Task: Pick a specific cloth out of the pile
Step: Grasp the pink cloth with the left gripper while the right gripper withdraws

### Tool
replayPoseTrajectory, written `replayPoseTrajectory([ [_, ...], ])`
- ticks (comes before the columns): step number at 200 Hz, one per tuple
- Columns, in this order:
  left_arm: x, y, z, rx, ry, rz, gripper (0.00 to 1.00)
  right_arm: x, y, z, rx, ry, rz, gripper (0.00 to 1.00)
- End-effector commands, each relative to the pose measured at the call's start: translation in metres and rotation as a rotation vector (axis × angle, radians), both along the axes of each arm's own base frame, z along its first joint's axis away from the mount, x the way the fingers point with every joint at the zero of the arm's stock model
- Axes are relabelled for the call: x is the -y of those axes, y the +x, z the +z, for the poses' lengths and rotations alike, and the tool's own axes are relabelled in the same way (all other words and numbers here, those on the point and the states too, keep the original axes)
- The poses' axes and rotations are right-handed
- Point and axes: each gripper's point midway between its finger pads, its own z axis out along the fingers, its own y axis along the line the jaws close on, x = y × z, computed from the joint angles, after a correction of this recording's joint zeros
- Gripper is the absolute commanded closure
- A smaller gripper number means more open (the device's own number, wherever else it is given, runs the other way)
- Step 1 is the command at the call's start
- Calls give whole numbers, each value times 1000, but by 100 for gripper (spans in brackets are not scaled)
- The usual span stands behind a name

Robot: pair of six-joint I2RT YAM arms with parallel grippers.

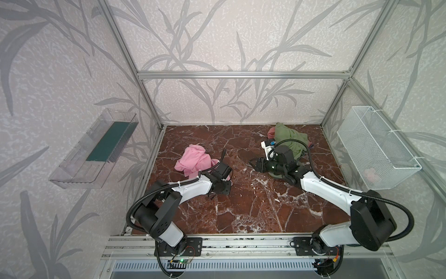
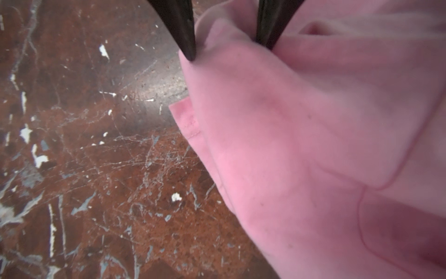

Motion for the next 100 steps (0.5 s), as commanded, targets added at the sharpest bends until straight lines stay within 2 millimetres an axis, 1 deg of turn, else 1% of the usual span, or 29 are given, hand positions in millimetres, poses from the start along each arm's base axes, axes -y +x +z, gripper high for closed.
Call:
replayPoseTrajectory([
  [1,-7,-7,-8,-37,52,9,66,7,0,11,20,36,-14,40],
  [24,-9,-5,-8,-28,66,11,77,12,1,9,15,46,-23,40],
  [42,-8,-4,-7,-29,67,16,90,14,1,5,5,45,-27,40],
  [60,-6,-4,-4,-25,62,12,100,16,1,3,3,44,-32,40],
  [78,-2,-2,4,-6,47,10,100,18,2,2,-1,44,-39,40],
  [100,10,1,26,30,-8,1,100,21,3,1,-5,47,-48,40],
])
